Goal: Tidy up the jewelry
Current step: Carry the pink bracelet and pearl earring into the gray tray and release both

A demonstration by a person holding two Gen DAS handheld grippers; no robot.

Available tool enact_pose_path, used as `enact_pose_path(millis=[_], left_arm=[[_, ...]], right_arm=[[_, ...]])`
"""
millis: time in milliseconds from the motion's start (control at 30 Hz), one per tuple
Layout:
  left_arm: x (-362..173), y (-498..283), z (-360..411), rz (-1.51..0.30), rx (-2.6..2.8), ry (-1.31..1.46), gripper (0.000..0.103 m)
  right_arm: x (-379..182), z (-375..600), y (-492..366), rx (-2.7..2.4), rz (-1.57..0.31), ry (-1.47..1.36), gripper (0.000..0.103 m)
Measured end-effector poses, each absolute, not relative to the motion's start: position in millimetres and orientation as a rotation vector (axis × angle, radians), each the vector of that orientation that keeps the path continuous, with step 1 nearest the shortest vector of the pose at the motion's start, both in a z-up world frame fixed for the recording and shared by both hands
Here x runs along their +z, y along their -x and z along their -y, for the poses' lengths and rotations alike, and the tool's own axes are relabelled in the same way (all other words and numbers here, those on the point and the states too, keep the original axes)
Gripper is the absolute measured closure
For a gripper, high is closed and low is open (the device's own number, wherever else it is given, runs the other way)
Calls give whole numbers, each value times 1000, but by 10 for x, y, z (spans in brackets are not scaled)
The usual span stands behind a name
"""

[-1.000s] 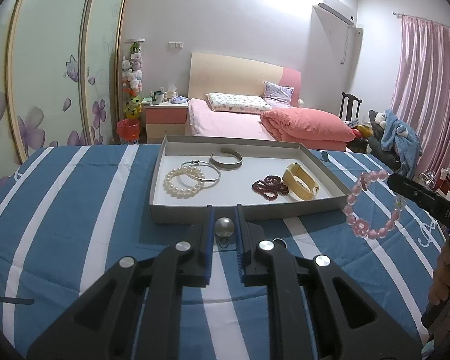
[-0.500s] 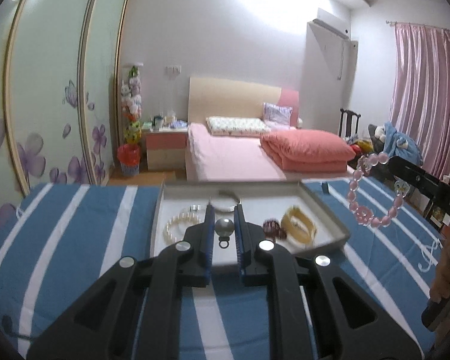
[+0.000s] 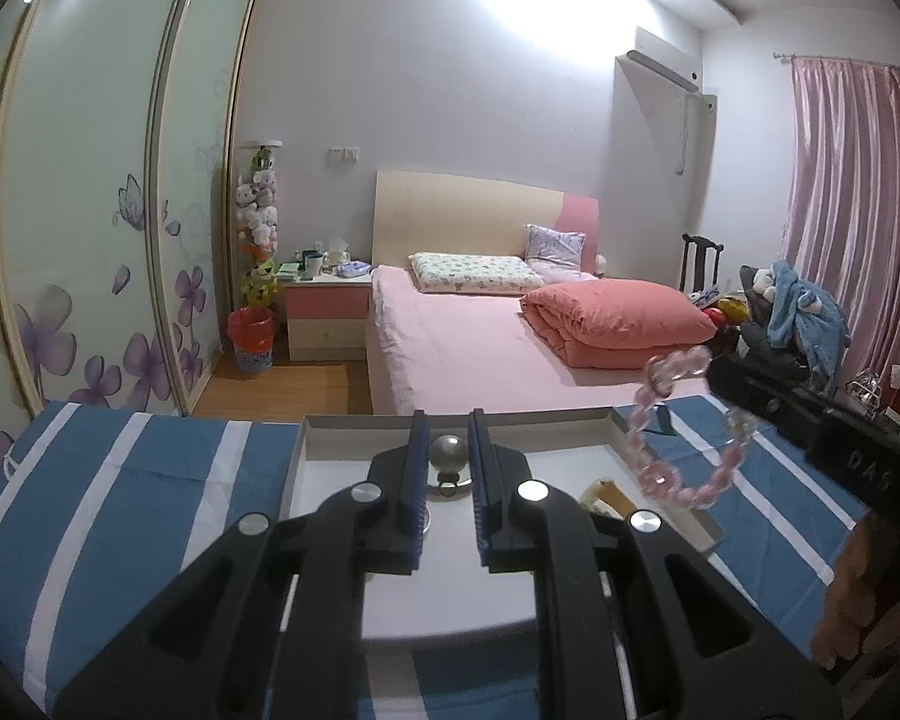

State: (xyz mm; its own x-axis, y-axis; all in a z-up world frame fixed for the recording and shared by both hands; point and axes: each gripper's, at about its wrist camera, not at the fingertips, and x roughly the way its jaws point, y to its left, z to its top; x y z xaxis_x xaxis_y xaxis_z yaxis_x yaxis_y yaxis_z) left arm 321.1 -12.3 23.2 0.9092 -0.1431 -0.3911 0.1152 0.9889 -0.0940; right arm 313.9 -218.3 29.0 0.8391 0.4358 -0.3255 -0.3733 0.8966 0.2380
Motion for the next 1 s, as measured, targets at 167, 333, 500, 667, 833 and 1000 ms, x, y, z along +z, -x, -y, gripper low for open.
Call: enact_pose_path(millis=[167,333,500,667,833,1000], left_arm=[[108,-3416,111,-436,-120,63,89],[27,-3508,78,-449,-116,65,89],[-32,-3541,99,-458,-122,60,89],[-120,-3600,156,-485,-131,59,89],[-249,-3750,234,-524,-138,59,89],[-368,-3958,314,-563,-135,58,88]], right_arm=[[106,2097,-3427,453,-452,-192,89],[-6,2064,-3503,440,-492,-184,88],[18,2108,-3413,410,-464,-157,79],[41,2168,-3369,390,-448,-155,79],[34,2251,-3349,375,-440,-171,79],[-6,2297,-3381,375,-442,-188,79]])
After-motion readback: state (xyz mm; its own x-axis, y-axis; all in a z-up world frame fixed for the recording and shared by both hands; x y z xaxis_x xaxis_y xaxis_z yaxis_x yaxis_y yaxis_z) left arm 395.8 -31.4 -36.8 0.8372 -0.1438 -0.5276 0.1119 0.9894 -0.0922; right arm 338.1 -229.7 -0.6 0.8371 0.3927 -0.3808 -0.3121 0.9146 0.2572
